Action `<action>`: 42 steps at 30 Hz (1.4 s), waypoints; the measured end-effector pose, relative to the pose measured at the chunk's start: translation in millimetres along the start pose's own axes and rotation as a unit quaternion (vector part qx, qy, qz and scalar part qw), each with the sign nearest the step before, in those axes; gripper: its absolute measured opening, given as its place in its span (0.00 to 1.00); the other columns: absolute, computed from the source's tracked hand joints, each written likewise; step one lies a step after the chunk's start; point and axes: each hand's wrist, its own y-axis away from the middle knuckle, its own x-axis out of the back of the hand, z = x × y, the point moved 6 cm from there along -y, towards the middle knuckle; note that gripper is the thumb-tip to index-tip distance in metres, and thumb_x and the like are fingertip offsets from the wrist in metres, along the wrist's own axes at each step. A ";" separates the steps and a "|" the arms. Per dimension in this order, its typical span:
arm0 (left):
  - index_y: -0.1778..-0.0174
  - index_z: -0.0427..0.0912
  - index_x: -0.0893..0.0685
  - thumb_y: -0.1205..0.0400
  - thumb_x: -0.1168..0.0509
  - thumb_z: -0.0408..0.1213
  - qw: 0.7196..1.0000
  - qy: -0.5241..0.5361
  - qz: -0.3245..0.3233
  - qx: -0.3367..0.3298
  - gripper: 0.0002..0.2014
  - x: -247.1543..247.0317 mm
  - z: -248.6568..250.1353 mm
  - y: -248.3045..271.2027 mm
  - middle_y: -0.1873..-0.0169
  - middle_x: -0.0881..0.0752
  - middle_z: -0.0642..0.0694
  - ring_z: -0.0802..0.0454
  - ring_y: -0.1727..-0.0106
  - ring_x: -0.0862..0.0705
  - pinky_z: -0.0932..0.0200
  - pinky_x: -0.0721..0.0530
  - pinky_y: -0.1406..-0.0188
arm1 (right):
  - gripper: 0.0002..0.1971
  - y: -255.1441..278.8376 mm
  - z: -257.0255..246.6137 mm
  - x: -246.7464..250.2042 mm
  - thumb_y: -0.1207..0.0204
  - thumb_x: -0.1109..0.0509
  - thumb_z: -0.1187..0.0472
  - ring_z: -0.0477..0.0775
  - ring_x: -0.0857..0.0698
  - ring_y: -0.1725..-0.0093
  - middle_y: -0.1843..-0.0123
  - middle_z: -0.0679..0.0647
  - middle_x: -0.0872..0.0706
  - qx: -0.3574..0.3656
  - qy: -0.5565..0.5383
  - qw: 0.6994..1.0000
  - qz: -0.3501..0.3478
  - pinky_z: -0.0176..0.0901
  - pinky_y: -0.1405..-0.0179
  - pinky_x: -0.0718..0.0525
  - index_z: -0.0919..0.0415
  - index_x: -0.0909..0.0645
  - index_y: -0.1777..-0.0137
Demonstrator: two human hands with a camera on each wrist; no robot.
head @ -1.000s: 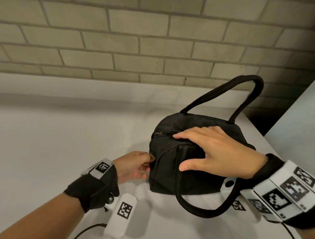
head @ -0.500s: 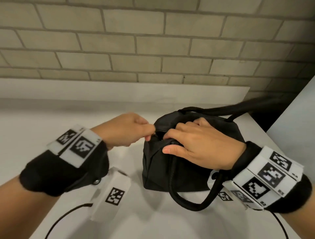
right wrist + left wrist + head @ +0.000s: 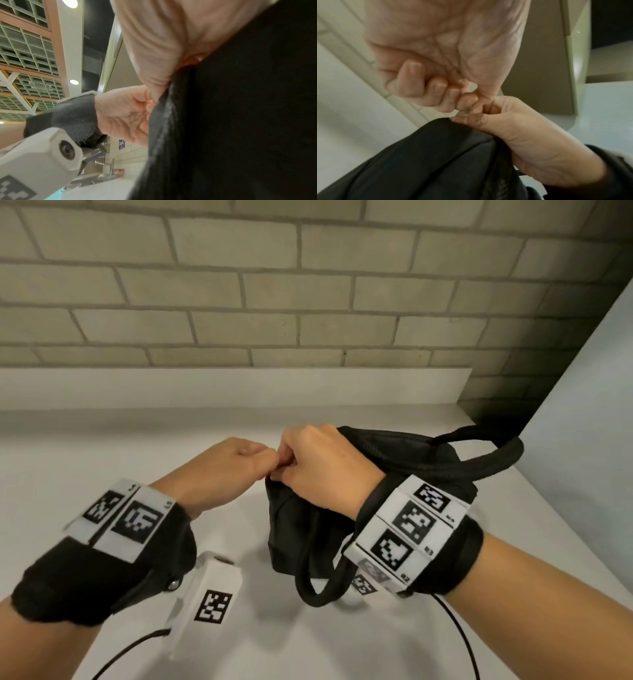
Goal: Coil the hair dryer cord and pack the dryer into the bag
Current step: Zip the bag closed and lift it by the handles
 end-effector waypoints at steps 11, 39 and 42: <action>0.57 0.50 0.17 0.25 0.35 0.24 0.979 0.137 0.063 -0.136 0.13 -8.9 -36.9 2.7 0.63 0.12 0.65 0.67 0.57 0.15 0.77 0.20 0.57 | 0.06 11.4 -2.0 -0.1 0.26 0.41 0.57 0.59 0.26 0.63 0.63 0.53 0.22 -0.018 0.068 0.994 0.083 0.45 0.66 0.33 0.59 0.27 0.55; 0.78 0.47 0.22 0.38 0.29 0.26 0.988 -0.035 0.099 -0.113 0.12 2.8 -34.4 2.0 0.79 0.19 0.53 0.56 0.77 0.24 0.77 0.29 0.80 | 0.10 92.5 151.0 88.1 0.28 0.36 0.65 0.50 0.21 0.68 0.71 0.50 0.15 -0.313 -0.121 0.929 0.154 0.42 0.64 0.24 0.59 0.24 0.71; 0.65 0.58 0.21 0.39 0.31 0.41 0.983 -0.014 0.087 -0.163 0.10 4.5 -9.9 15.2 0.61 0.17 0.55 0.57 0.62 0.18 0.78 0.23 0.66 | 0.09 96.0 158.7 80.4 0.27 0.37 0.66 0.47 0.22 0.70 0.72 0.50 0.14 -0.306 -0.220 0.910 0.175 0.34 0.72 0.27 0.60 0.22 0.68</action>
